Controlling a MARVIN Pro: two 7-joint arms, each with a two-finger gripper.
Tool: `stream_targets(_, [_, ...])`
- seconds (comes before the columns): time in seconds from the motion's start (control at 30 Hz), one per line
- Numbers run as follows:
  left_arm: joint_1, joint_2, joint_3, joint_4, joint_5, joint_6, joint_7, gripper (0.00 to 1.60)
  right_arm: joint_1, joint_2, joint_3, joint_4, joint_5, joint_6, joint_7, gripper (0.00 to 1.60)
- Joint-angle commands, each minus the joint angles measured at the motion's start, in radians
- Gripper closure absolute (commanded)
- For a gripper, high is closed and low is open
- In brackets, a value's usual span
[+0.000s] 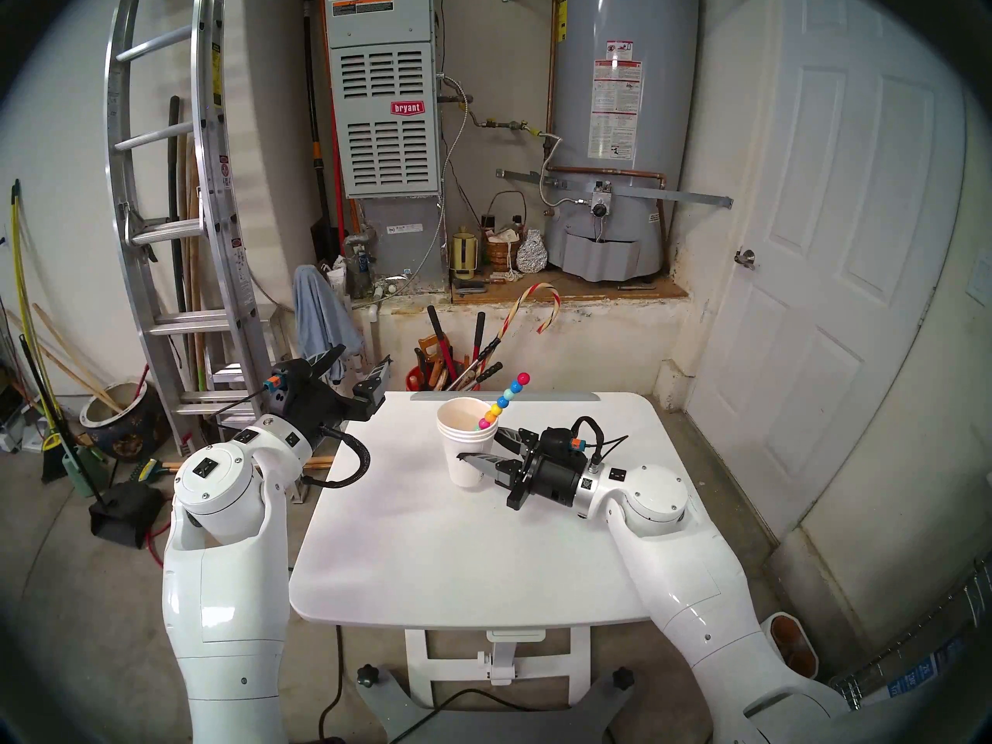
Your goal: Switch the marker to another color
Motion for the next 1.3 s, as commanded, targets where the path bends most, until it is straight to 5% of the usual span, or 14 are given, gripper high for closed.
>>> stream_targets(0.0, [-0.010,0.003,-0.002,-0.018,0.001,-0.008,0.003,0.00,-0.005,-0.019,-0.012,-0.015,-0.003,-0.059,-0.002,1.36])
stream_targets(0.5, [-0.008,0.005,-0.003,-0.021,-0.002,-0.005,-0.003,0.00,-0.013,-0.024,-0.037,0.015,-0.064,-0.128,-0.051,1.41])
stream_targets(0.97, [-0.010,0.005,0.002,-0.017,0.001,-0.005,0.000,0.00,-0.010,-0.028,-0.032,0.053,-0.045,-0.138,-0.044,1.06])
stream_targets(1.1, [-0.012,0.006,0.004,-0.016,0.002,-0.005,0.001,0.00,-0.016,-0.024,-0.027,0.043,-0.036,-0.133,-0.039,0.83])
stream_targets(1.17, [-0.013,0.006,0.006,-0.016,0.002,-0.005,0.001,0.00,-0.018,-0.023,-0.024,0.038,-0.032,-0.131,-0.035,0.43])
stream_targets(1.2, [-0.013,0.007,0.006,-0.015,0.002,-0.005,0.001,0.00,-0.019,-0.022,-0.022,0.035,-0.030,-0.129,-0.032,0.08])
stream_targets(1.27, [-0.013,0.007,0.007,-0.015,0.002,-0.005,0.002,0.00,-0.018,-0.020,-0.021,0.033,-0.028,-0.128,-0.026,0.00])
